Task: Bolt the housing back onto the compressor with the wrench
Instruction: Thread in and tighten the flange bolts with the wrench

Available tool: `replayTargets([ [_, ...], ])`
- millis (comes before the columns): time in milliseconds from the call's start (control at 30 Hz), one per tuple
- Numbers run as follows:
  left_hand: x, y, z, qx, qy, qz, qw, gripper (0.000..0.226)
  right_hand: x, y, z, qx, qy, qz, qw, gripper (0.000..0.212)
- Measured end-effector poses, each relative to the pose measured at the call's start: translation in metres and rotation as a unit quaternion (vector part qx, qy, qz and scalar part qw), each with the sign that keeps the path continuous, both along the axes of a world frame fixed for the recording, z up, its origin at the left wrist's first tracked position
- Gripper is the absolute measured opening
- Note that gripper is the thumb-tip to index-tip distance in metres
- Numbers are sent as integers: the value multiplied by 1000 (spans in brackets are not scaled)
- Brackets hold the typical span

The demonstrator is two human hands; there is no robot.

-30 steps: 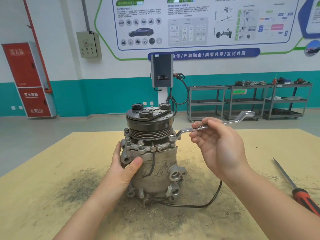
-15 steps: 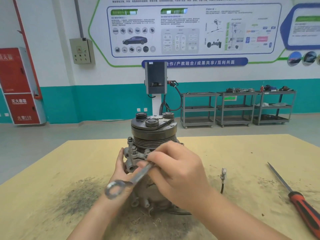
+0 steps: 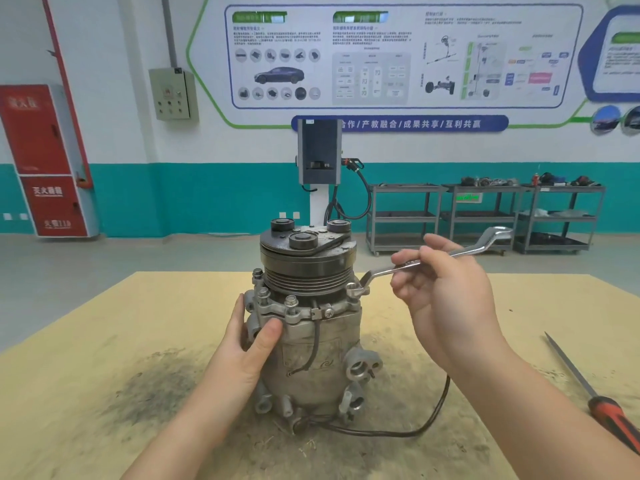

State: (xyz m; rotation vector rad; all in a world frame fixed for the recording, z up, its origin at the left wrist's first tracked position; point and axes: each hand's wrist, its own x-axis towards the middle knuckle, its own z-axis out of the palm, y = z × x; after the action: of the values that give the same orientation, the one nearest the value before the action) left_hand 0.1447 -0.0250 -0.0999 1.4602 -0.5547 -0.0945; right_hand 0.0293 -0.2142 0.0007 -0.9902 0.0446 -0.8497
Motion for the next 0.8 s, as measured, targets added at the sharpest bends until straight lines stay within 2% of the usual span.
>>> replayTargets([
  [67, 0, 0, 0, 5, -1, 5, 1000, 125, 2, -3, -3, 45, 1, 35, 998, 20],
  [200, 1, 0, -1, -6, 0, 5, 1000, 114, 5, -9, -6, 77, -16, 60, 995, 17],
  [300, -2, 0, 2, -2, 1, 4, 1000, 98, 4, -3, -16, 8, -59, 15, 998, 15],
  [367, -3, 1, 2, 0, -7, 1, 1000, 105, 3, 8, -29, -87, -119, -73, 986, 11],
  [433, -3, 2, 1, 7, -13, 0, 1000, 116, 4, 16, -40, -207, -197, -144, 947, 6],
  [500, -3, 2, 1, 13, -11, -2, 1000, 123, 4, 20, -44, -331, -241, -168, 897, 7],
  [600, -3, 2, 2, 23, -18, -12, 1000, 125, 2, 22, -47, -475, -228, -205, 825, 22],
  [667, -4, 3, 2, 31, -30, -13, 999, 123, 0, 27, -47, -574, -208, -233, 757, 15],
  [700, -4, 3, 2, 31, -31, -11, 999, 124, 0, 29, -45, -603, -201, -231, 736, 14],
  [767, -3, 3, 2, 32, -20, -6, 999, 124, -2, 28, -38, -610, -198, -217, 736, 16],
  [800, -4, 3, 2, 37, -20, -3, 999, 122, -4, 27, -33, -579, -195, -210, 763, 17],
])
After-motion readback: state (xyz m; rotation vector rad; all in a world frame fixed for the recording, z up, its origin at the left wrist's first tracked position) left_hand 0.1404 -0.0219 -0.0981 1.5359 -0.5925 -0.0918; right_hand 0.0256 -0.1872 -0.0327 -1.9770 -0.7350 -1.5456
